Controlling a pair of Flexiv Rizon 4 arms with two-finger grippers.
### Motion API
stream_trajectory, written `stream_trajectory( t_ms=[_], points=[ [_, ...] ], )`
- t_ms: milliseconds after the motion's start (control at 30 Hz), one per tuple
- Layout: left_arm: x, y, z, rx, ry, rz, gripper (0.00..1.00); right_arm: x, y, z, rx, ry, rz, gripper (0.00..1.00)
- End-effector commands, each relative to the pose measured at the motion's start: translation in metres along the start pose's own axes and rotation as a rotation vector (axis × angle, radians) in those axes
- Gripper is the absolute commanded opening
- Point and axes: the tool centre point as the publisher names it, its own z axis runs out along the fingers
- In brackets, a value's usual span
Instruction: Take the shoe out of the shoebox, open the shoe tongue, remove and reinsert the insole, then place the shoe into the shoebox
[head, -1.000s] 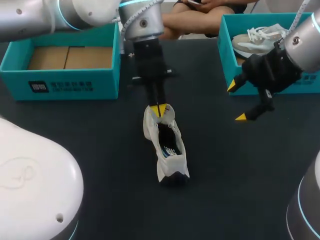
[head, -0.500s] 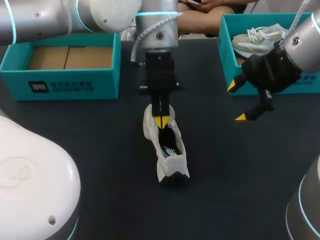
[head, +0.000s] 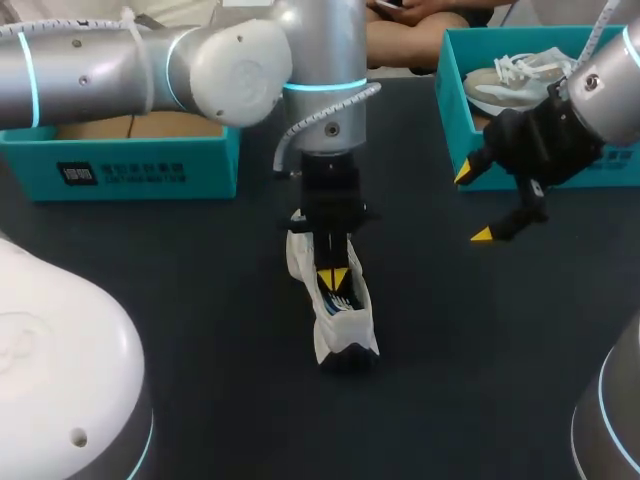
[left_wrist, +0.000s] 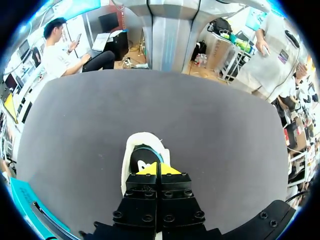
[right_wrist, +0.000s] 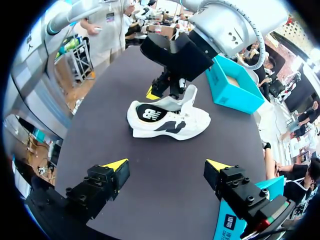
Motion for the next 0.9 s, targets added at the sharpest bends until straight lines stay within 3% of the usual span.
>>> stream_trajectory(
  t_ms=[33, 300, 533, 900],
  points=[
    [-0.002, 0.001, -0.001, -0.001, 0.008, 0.0, 0.0, 0.0, 0.0, 0.001, 0.003, -0.001, 0.0, 1.0],
    [-0.002, 0.001, -0.001, -0.001, 0.008, 0.0, 0.0, 0.0, 0.0, 0.001, 0.003, -0.001, 0.0, 1.0],
    [-0.01, 0.015, 0.016, -0.044, 0.009, 0.013, 0.0, 0.0, 0.0, 0.001, 0.003, -0.001, 0.0, 1.0],
    [-0.002, 0.026, 0.036, -0.066, 0.043, -0.038, 0.0, 0.0, 0.0, 0.001, 0.003, -0.001, 0.0, 1.0]
  ],
)
